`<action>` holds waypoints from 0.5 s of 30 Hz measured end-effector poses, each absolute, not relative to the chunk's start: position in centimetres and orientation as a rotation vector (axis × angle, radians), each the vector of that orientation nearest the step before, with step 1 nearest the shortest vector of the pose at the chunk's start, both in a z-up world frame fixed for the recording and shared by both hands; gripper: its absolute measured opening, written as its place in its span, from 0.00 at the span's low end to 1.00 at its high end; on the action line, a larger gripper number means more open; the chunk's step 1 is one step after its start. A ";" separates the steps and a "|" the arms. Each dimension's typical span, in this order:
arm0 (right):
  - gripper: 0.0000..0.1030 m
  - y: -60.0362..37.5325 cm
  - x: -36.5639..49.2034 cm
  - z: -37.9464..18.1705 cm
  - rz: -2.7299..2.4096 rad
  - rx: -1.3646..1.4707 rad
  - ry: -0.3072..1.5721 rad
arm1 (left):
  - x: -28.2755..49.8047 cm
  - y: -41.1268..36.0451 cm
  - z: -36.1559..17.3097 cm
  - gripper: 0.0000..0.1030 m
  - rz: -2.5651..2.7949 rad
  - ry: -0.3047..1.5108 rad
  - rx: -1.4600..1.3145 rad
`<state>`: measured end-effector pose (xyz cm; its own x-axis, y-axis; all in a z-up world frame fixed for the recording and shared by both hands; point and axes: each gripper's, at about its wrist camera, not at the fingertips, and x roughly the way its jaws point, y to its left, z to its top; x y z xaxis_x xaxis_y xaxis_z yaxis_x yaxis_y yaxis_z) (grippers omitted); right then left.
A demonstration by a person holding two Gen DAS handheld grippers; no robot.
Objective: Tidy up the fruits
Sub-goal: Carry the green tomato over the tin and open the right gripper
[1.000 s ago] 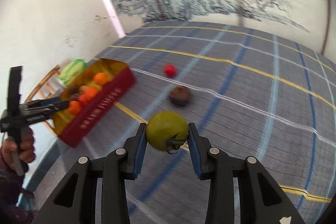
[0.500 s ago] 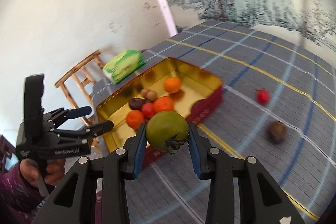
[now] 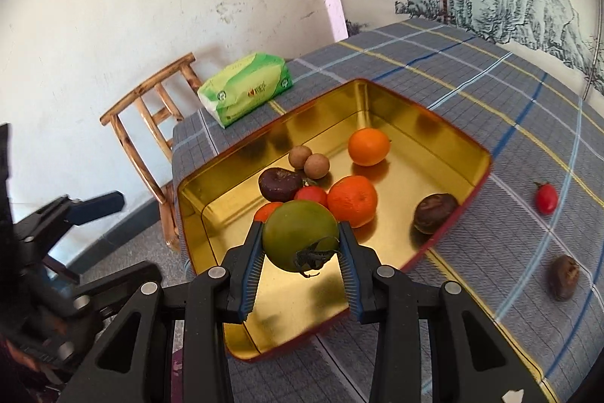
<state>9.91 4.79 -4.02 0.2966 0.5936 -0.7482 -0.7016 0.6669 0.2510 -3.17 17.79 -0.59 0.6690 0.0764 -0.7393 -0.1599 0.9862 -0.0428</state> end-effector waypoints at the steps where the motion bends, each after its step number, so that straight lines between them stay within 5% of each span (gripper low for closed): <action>1: 0.34 5.1 9.9 -4.2 0.863 -0.142 0.934 | -3.2 17.6 -0.6 0.94 0.128 0.834 -0.094; 15: 0.43 -0.3 10.3 -2.1 0.761 -0.048 0.811 | -2.6 16.9 -1.2 0.94 0.098 0.855 -0.078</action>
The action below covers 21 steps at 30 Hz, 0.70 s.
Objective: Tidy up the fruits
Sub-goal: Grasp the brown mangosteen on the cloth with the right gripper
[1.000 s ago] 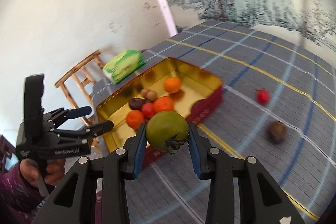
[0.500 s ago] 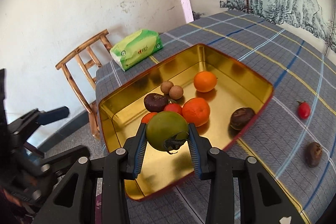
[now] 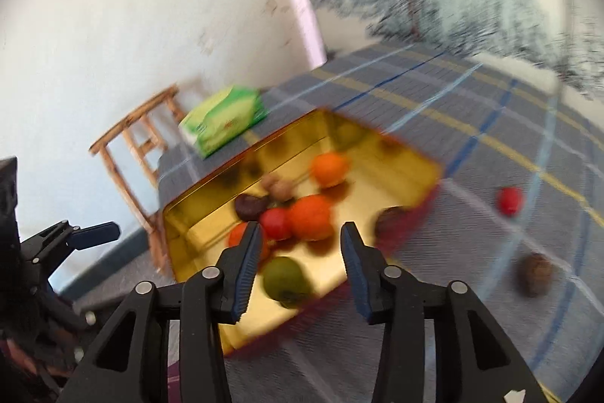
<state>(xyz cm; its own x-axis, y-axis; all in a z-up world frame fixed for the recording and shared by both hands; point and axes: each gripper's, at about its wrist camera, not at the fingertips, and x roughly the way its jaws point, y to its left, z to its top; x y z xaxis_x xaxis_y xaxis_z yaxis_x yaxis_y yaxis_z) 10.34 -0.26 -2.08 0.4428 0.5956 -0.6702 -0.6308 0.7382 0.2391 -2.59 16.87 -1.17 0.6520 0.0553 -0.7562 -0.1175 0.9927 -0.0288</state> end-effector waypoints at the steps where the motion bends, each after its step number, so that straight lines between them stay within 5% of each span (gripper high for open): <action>1: 0.44 -1.7 10.3 -1.9 0.733 -0.048 0.795 | -2.6 16.6 -1.0 0.94 0.088 0.846 -0.069; 4: 0.58 -6.5 11.1 -2.4 0.611 -0.091 0.786 | -2.4 15.8 -0.8 0.94 0.052 0.840 -0.058; 18: 0.58 -12.6 17.3 -7.4 0.487 -0.181 0.886 | 0.6 9.6 1.2 0.94 -0.135 0.861 0.040; 21: 0.37 -12.2 18.5 -8.7 0.522 -0.177 0.943 | 2.7 8.2 2.4 0.94 -0.198 0.861 0.028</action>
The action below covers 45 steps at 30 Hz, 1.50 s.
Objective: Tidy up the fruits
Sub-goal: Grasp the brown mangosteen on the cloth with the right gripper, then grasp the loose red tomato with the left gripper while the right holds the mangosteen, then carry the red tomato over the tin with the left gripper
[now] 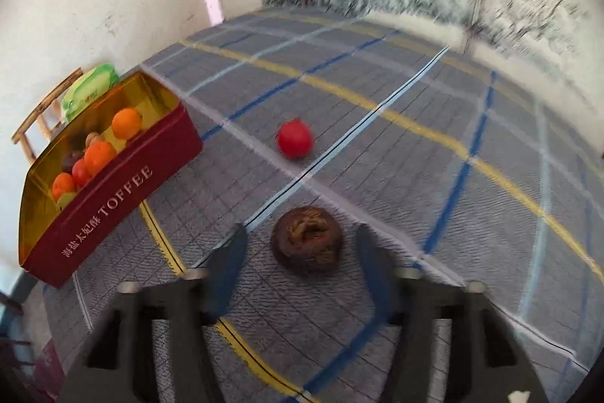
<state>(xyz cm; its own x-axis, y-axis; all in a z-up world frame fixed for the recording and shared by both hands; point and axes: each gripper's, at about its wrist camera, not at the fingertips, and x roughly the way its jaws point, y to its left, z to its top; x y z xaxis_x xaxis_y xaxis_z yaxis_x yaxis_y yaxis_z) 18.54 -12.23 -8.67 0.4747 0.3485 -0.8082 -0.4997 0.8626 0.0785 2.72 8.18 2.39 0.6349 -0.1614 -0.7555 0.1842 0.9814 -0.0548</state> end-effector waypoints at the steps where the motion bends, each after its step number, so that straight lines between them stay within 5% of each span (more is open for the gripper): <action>1: 0.37 -12.2 18.5 -8.7 0.528 -0.182 0.938 | 3.8 7.4 2.9 0.94 -0.234 0.861 0.008; 11: 0.37 -23.8 13.1 -6.5 0.317 -0.050 0.856 | 15.8 -1.3 3.1 0.91 -0.373 0.893 0.099; 16: 0.37 -30.2 10.7 -7.5 0.173 -0.010 0.872 | 21.0 -4.7 -0.9 0.70 -0.360 0.981 0.198; 24: 0.38 -33.1 10.7 -8.6 0.168 0.088 0.873 | 25.2 -4.9 -5.9 0.60 -0.295 1.097 0.175; 30: 0.38 -33.3 10.9 -8.7 0.188 0.111 0.875 | 26.4 -5.3 -7.0 0.54 -0.269 1.112 0.172; 34: 0.38 -33.3 10.7 -8.7 0.187 0.107 0.876 | 27.0 -5.3 -8.2 0.29 -0.275 1.156 0.132; 45: 0.38 -32.9 11.0 -8.9 0.181 0.093 0.902 | 18.4 -5.3 -2.7 0.29 -0.344 0.990 0.010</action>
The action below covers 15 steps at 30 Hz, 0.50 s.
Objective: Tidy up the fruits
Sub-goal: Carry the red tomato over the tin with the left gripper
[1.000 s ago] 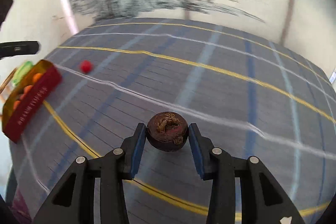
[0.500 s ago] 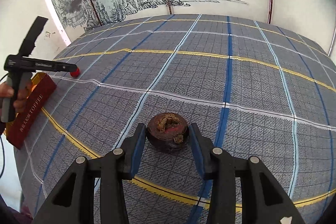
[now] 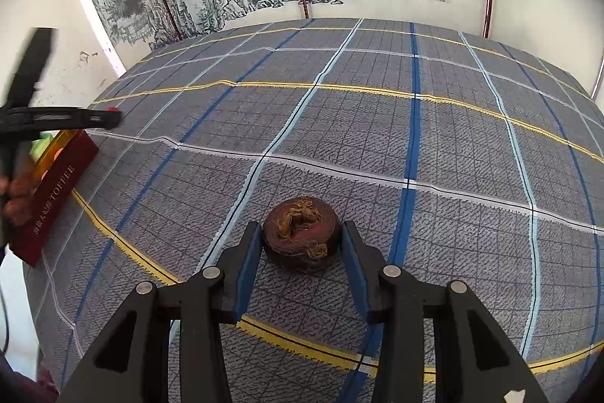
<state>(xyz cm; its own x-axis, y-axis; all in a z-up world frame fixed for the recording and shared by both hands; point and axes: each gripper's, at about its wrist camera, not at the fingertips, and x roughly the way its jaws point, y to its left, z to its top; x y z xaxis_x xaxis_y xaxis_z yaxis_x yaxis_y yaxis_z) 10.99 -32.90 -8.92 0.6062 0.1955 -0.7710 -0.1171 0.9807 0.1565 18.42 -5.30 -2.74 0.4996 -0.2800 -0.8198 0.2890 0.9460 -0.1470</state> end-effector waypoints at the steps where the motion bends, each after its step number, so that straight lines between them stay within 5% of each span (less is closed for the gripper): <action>1: 0.38 -32.8 11.0 -8.9 0.178 0.089 0.903 | 16.8 -5.2 -2.1 0.29 -0.350 0.977 -0.005; 15: 0.39 -31.8 11.0 -9.0 0.139 0.014 0.913 | 2.7 6.4 1.5 0.29 -0.203 0.933 -0.173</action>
